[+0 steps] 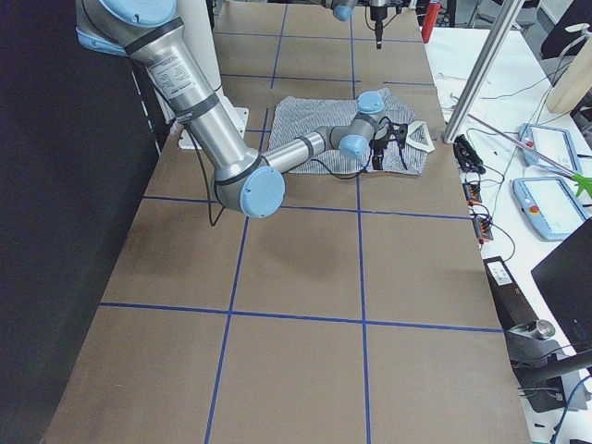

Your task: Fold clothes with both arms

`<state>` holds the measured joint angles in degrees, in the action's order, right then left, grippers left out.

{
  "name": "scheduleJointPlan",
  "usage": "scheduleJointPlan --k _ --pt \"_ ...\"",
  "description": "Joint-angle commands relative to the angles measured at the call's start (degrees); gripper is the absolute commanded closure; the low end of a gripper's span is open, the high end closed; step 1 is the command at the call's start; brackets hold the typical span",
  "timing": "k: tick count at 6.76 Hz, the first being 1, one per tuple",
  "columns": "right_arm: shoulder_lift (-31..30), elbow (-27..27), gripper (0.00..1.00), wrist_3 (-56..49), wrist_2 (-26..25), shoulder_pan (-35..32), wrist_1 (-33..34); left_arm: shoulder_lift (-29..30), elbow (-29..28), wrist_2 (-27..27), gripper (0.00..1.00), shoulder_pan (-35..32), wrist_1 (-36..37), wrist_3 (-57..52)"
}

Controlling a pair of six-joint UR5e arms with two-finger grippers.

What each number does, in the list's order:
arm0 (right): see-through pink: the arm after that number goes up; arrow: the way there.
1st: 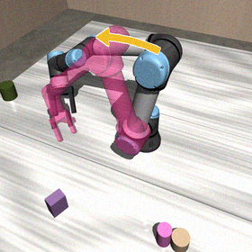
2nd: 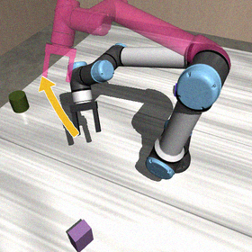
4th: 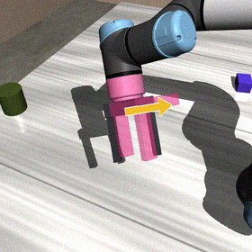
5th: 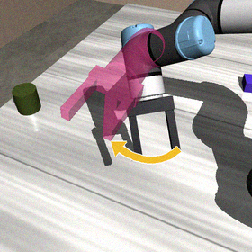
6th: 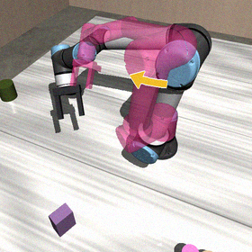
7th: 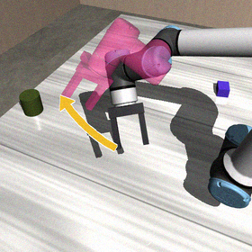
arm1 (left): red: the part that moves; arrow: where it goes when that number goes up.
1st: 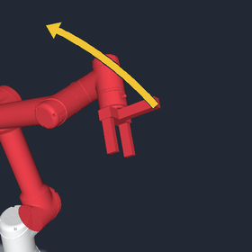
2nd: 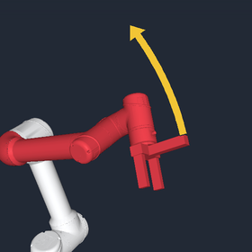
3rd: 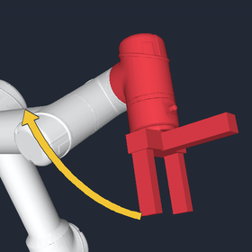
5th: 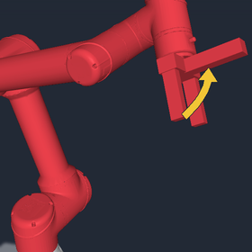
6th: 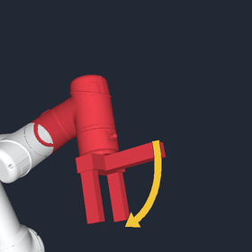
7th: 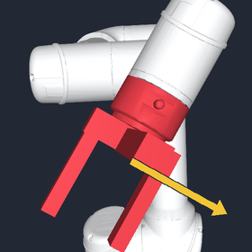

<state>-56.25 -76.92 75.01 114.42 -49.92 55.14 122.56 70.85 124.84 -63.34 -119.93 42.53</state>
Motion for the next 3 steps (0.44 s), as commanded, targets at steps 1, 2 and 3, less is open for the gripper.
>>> scheduleJointPlan --k 1,2,3 --pt "-5.43 -4.02 0.0 -0.13 3.0 -0.88 -1.61 5.55 -10.33 -8.7 0.25 6.0 -7.93 7.98" --pt "-6.93 -3.59 0.0 -0.04 2.91 -0.79 -4.66 7.59 -13.95 -12.74 0.31 7.69 -10.56 8.36" --pt "-9.03 -3.41 0.0 -0.21 2.91 -0.79 -8.08 9.35 -17.2 -13.22 0.33 9.19 -12.94 9.75"
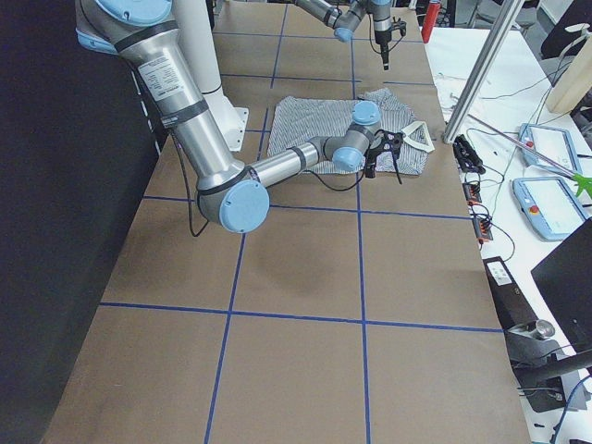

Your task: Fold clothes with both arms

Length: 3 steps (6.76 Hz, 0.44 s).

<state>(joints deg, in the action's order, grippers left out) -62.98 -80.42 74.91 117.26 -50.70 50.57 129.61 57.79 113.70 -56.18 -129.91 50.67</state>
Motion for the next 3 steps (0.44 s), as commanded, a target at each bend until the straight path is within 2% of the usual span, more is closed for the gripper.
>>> scheduleJointPlan --k 1,3 --pt "-2.58 0.17 0.0 -0.03 0.24 0.07 -5.03 3.18 -4.96 -2.08 0.34 2.22 -3.33 1.63" --pt "-2.32 0.17 0.0 -0.2 0.16 0.07 -5.05 3.28 -6.28 -4.88 0.37 3.36 -4.65 1.63"
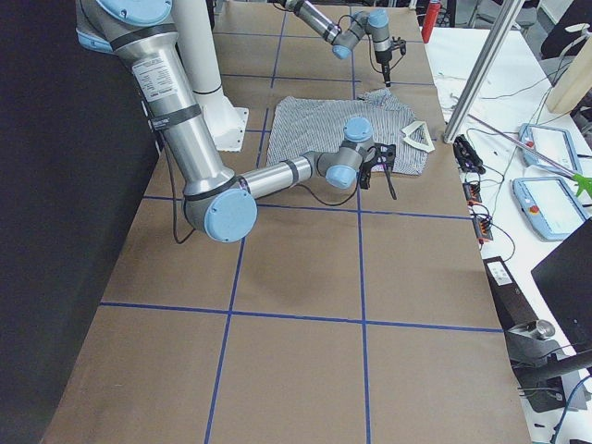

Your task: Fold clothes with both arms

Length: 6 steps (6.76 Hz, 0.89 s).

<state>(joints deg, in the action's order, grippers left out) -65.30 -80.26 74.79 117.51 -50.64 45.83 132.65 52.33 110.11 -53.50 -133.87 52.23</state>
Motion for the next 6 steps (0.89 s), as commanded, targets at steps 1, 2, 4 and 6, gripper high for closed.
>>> scheduleJointPlan --k 1,2,4,6 --pt "0.26 0.02 0.0 0.0 -0.09 0.01 -0.3 0.07 -1.17 -1.3 0.38 1.02 -0.69 0.06" --pt "0.44 -0.07 0.0 0.0 0.0 0.01 -0.3 0.15 -1.18 -1.38 0.43 1.37 -0.69 0.06" --pt "0.53 -0.33 0.0 0.09 0.0 0.01 -0.3 0.15 -1.18 -1.38 0.79 1.55 -0.69 0.06" --pt "0.53 -0.51 0.0 0.44 0.0 0.01 -0.3 0.5 -0.22 -0.86 1.0 1.55 -0.78 0.23"
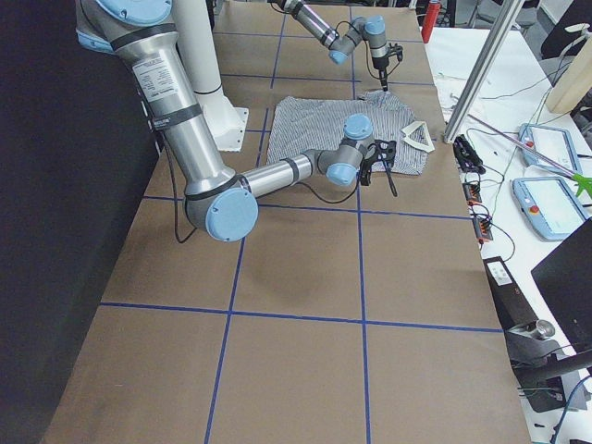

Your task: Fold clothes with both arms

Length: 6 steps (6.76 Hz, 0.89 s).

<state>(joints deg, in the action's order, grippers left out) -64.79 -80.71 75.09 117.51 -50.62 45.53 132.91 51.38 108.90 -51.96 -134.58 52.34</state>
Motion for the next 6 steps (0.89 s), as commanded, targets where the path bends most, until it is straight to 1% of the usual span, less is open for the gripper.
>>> scheduleJointPlan --k 1,2,3,4,5,6 --pt "-0.07 -0.07 0.0 0.06 -0.09 0.0 0.0 0.51 2.83 0.53 1.0 -0.16 0.02 0.57" --pt "0.19 -0.07 0.0 0.14 -0.17 0.0 0.09 -0.1 8.15 5.05 1.0 -0.42 1.41 0.75" --pt "0.19 0.02 0.0 -0.12 -0.26 0.0 0.09 -0.8 10.99 6.14 1.0 -0.08 2.38 3.62" --pt "0.28 0.11 0.0 -0.21 -0.26 0.09 0.09 0.06 12.06 5.98 1.0 0.53 2.74 8.09" --pt "0.36 0.37 0.0 -0.21 -0.26 0.17 0.09 1.81 11.29 0.15 1.0 5.59 3.88 10.04" --pt "0.36 0.63 0.0 -0.38 -0.26 0.18 0.09 4.88 7.46 -4.61 1.0 6.94 4.58 10.32"
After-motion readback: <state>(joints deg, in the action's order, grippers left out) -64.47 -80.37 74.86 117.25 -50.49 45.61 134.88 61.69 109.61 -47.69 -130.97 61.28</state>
